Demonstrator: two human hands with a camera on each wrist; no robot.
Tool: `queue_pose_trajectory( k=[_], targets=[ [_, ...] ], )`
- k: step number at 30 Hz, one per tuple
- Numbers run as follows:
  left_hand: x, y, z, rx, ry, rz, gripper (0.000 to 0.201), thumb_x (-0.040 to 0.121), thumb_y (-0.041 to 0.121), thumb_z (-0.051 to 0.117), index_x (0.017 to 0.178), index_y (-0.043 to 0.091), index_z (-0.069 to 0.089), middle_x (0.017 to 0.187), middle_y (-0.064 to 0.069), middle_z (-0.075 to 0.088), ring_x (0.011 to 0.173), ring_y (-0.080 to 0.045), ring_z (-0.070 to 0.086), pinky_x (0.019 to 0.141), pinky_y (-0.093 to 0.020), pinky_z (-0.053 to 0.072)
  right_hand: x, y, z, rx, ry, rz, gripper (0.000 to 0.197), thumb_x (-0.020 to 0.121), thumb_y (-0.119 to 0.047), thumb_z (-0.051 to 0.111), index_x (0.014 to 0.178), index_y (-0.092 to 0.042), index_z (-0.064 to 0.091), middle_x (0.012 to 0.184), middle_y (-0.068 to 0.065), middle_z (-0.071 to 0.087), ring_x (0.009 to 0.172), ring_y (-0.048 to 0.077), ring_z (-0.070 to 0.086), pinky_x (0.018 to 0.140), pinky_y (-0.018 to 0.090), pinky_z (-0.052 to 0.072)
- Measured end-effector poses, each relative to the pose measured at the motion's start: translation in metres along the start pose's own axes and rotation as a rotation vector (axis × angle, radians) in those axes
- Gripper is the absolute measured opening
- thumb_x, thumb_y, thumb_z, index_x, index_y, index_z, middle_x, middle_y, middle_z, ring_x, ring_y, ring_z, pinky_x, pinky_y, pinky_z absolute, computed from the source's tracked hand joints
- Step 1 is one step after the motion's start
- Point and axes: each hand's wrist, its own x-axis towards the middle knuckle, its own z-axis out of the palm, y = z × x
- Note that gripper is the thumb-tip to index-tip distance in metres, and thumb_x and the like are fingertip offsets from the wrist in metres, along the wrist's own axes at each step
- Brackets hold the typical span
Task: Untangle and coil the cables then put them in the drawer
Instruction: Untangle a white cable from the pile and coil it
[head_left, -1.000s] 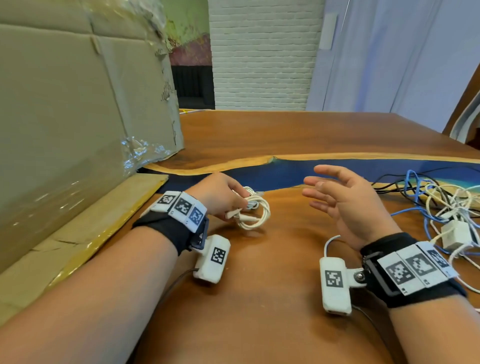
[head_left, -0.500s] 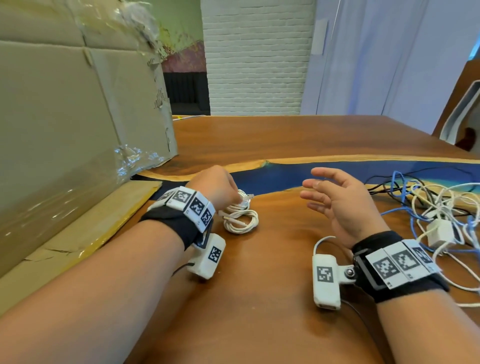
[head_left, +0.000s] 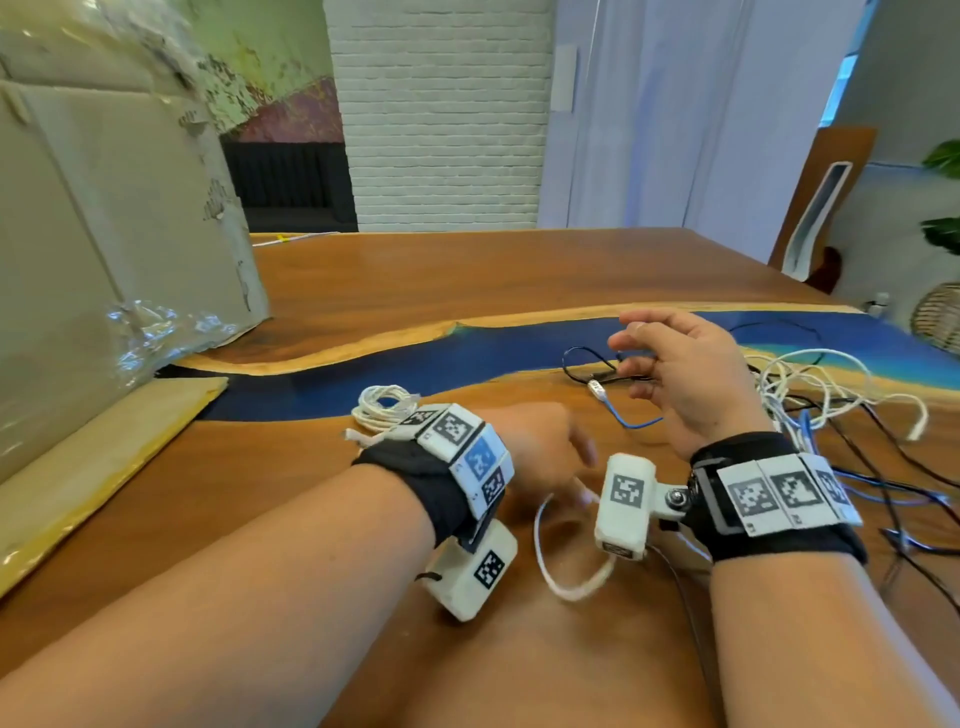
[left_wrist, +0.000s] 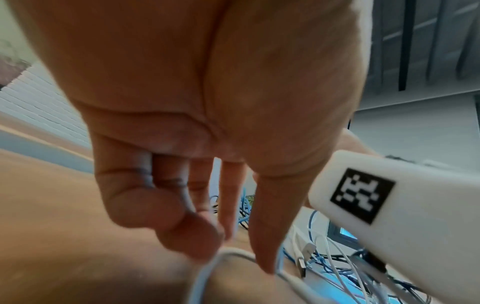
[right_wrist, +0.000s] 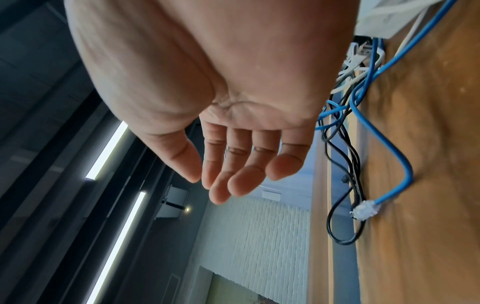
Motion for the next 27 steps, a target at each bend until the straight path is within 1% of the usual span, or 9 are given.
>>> queue_pose_trajectory(
  k=[3, 6, 8, 10, 13, 17, 21, 24, 27],
  targets=[
    [-0.003, -0.002, -0.005, 0.011, 0.022, -0.006, 0.020, 0.094, 0.044, 0.070, 0.098, 0.027, 0.079, 0.077, 0.018, 0.067, 0.075, -0.004, 0.058, 0.066, -0.023, 0.040, 0.000, 0.000, -0.006, -0.019, -0.079, 0.007, 0.013, 0.099, -0.013, 0.060, 0.108, -0.015, 0.071, 0.089, 0.004, 0.075, 0.069, 0.017, 0.061, 0.049, 0.024, 0.048],
    [-0.014, -0.001, -0.009, -0.078, 0.008, -0.016, 0.022, 0.091, 0.051, 0.070, 0.097, 0.031, 0.078, 0.069, 0.022, 0.066, 0.069, 0.000, 0.058, 0.068, -0.022, 0.043, -0.001, -0.001, -0.007, -0.011, -0.109, 0.006, 0.013, 0.100, -0.015, 0.061, 0.108, -0.015, 0.071, 0.090, 0.004, 0.075, 0.077, 0.018, 0.063, 0.053, 0.025, 0.049],
    [-0.020, 0.007, -0.002, -0.107, -0.110, 0.014, 0.021, 0.088, 0.048, 0.074, 0.102, 0.033, 0.074, 0.073, 0.020, 0.067, 0.074, -0.005, 0.064, 0.072, -0.024, 0.048, -0.001, -0.002, -0.006, 0.006, -0.119, 0.005, 0.013, 0.100, -0.015, 0.060, 0.108, -0.015, 0.071, 0.089, 0.004, 0.075, 0.079, 0.020, 0.064, 0.056, 0.027, 0.050],
    [-0.025, 0.017, 0.006, -0.035, -0.199, 0.039, 0.018, 0.085, 0.045, 0.079, 0.096, 0.037, 0.068, 0.082, 0.019, 0.068, 0.087, -0.011, 0.069, 0.077, -0.027, 0.052, -0.003, -0.003, -0.006, 0.024, -0.134, 0.003, 0.014, 0.101, -0.015, 0.059, 0.108, -0.015, 0.072, 0.089, 0.003, 0.076, 0.078, 0.020, 0.064, 0.059, 0.029, 0.050],
    [-0.026, 0.024, 0.012, 0.042, -0.227, 0.041, 0.025, 0.080, 0.043, 0.084, 0.096, 0.038, 0.066, 0.093, 0.017, 0.071, 0.095, -0.013, 0.070, 0.088, -0.031, 0.055, -0.005, -0.005, -0.006, 0.038, -0.148, -0.006, 0.015, 0.101, -0.014, 0.059, 0.108, -0.015, 0.071, 0.088, 0.003, 0.075, 0.075, 0.019, 0.065, 0.060, 0.029, 0.050],
    [-0.026, 0.021, 0.017, 0.165, -0.237, 0.043, 0.017, 0.088, 0.038, 0.078, 0.101, 0.028, 0.076, 0.094, 0.014, 0.073, 0.086, -0.005, 0.064, 0.075, -0.024, 0.050, -0.006, -0.006, -0.006, 0.053, -0.168, 0.000, 0.014, 0.102, -0.015, 0.058, 0.108, -0.015, 0.071, 0.087, 0.003, 0.075, 0.073, 0.019, 0.065, 0.059, 0.029, 0.049],
    [-0.032, 0.003, -0.006, 0.054, -0.031, 0.011, 0.012, 0.099, 0.028, 0.064, 0.092, 0.020, 0.070, 0.083, 0.005, 0.077, 0.066, -0.008, 0.067, 0.061, -0.024, 0.050, -0.009, -0.006, -0.004, 0.027, -0.232, 0.006, 0.015, 0.102, -0.014, 0.057, 0.107, -0.016, 0.071, 0.090, 0.005, 0.075, 0.075, 0.020, 0.065, 0.064, 0.033, 0.047],
    [-0.039, -0.018, -0.030, -0.340, 0.323, -0.002, 0.014, 0.103, 0.019, 0.058, 0.093, 0.010, 0.062, 0.071, -0.004, 0.074, 0.051, -0.015, 0.062, 0.047, -0.026, 0.047, -0.013, -0.004, 0.005, -0.089, -0.353, 0.011, 0.017, 0.096, -0.023, 0.065, 0.113, -0.021, 0.070, 0.102, 0.004, 0.079, 0.086, 0.021, 0.070, 0.068, 0.033, 0.048],
    [-0.050, -0.030, -0.045, -0.816, 0.694, 0.067, 0.011, 0.103, 0.010, 0.057, 0.093, 0.007, 0.059, 0.064, -0.008, 0.066, 0.048, -0.018, 0.059, 0.044, -0.026, 0.047, -0.020, 0.000, 0.019, -0.251, -0.506, 0.031, 0.026, 0.095, -0.026, 0.069, 0.120, -0.029, 0.066, 0.107, 0.005, 0.079, 0.090, 0.019, 0.072, 0.073, 0.034, 0.047]
  ],
)
